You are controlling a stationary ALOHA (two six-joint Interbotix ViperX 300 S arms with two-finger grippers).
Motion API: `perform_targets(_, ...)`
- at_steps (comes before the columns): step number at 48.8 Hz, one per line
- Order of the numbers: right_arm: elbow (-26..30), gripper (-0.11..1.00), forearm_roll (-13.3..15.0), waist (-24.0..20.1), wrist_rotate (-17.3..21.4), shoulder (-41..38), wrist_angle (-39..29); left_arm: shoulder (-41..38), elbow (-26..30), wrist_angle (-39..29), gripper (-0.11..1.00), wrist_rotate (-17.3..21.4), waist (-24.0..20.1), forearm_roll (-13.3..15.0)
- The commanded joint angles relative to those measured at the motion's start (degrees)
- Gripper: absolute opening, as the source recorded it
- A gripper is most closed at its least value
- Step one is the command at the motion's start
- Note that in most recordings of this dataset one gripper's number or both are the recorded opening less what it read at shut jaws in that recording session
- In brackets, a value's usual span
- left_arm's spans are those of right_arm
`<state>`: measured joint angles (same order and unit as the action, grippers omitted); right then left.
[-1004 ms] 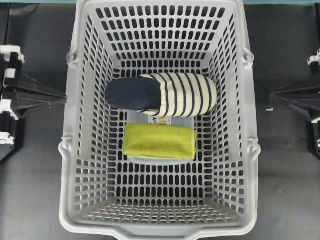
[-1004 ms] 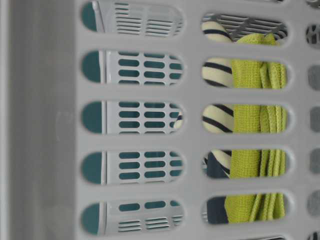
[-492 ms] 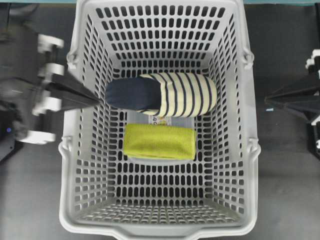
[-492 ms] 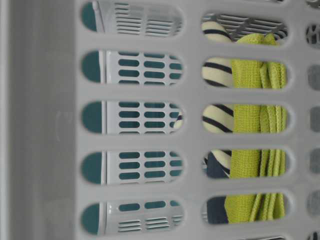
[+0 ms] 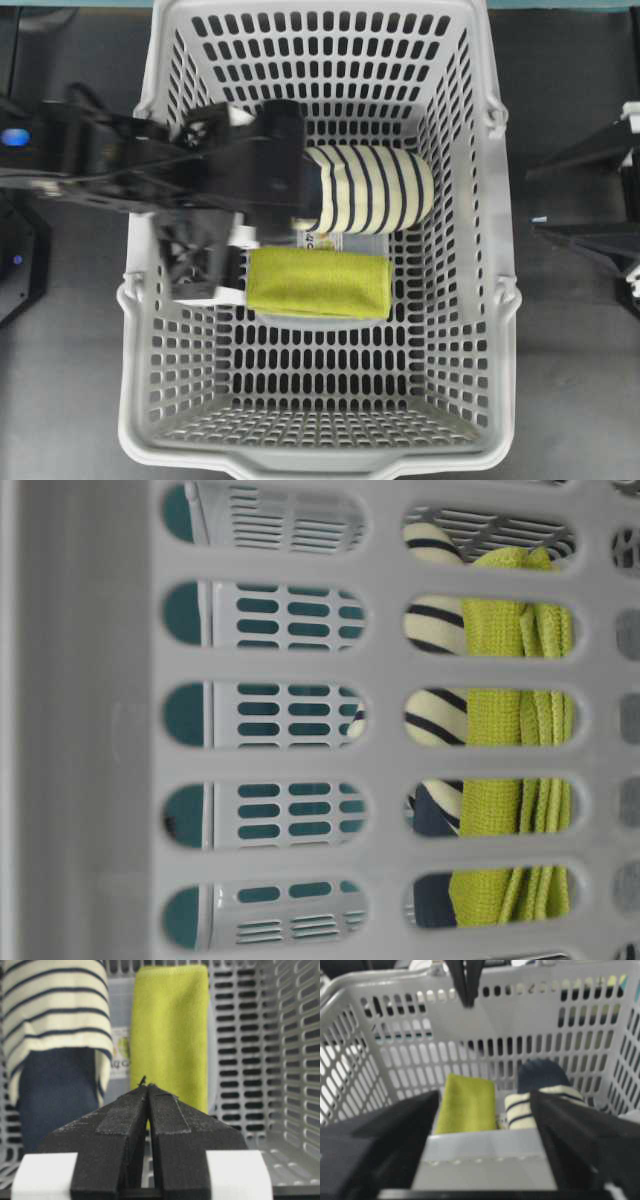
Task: Pick up the yellow cloth from the shopping basket with the left arm.
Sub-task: 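Lower the left gripper and close it on the cloth's edge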
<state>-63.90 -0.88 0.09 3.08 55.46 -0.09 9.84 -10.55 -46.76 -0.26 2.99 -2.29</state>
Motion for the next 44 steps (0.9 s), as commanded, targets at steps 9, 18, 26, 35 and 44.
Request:
perform_targets(9, 1.49, 0.78, -0.18, 0.97, -0.09, 0.09, 0.53, -8.96, 7.65, -1.14, 0.43, -0.79, 0.97, -0.26)
perform_targets(18, 1.49, 0.77, -0.18, 1.49, -0.09, 0.70, 0.62, -14.94, 10.90, -4.39, 0.88, -0.88, 1.05, -0.26)
perform_targets(26, 1.23, 0.77, -0.18, 1.49, 0.00, 1.58, 0.70, -18.28, 11.16, -5.19, 0.90, -0.88, 1.76, -0.26)
perform_targets(35, 0.88, 0.77, -0.09, 1.49, 0.09, 2.02, 0.70, -21.53, 8.96, -5.19, 0.89, -0.70, 2.90, -0.26)
perform_targets(44, 0.62, 0.77, -0.18, 1.58, 0.09, 2.11, 0.70, -23.03, 5.10, -4.13, 0.89, -0.97, 2.90, -0.26)
